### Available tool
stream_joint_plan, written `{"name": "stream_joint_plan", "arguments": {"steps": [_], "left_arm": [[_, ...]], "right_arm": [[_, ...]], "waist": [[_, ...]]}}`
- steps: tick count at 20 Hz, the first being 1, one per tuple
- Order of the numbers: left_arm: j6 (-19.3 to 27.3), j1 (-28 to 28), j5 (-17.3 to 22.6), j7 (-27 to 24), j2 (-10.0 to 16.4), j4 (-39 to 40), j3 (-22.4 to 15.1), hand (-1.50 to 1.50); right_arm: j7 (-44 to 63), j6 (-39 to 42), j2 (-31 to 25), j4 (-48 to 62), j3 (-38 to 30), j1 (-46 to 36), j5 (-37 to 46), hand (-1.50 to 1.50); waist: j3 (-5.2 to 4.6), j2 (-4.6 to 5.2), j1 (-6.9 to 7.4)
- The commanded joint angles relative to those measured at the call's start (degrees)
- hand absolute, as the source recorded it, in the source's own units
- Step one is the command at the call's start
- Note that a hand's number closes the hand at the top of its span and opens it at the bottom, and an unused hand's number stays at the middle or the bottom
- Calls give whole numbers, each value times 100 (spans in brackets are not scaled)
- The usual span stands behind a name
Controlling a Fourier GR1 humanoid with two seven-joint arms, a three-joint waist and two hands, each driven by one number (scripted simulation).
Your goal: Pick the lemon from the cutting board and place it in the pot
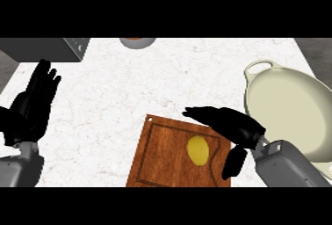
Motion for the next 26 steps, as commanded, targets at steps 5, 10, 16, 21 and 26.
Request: {"name": "stream_joint_plan", "arguments": {"steps": [5,10,16,21,26], "left_arm": [[-163,-28,-257,-142,-240,166,114,0],[-40,-652,-325,168,-207,407,220,0],[-115,-55,-518,-5,-523,-97,116,0],[-514,162,-323,-262,-387,4,444,0],[-169,-258,-620,370,-588,-88,287,0]], "right_arm": [[243,259,709,7,2,271,777,-150],[289,139,600,304,74,354,1288,-150],[178,87,1123,491,-22,478,1811,-150],[-539,-123,993,973,-216,469,2133,-150],[-329,-314,1471,1284,-131,612,2555,-150]], "waist": [[4,14,23],[5,22,-3],[4,14,26],[4,18,34],[5,17,21]]}}
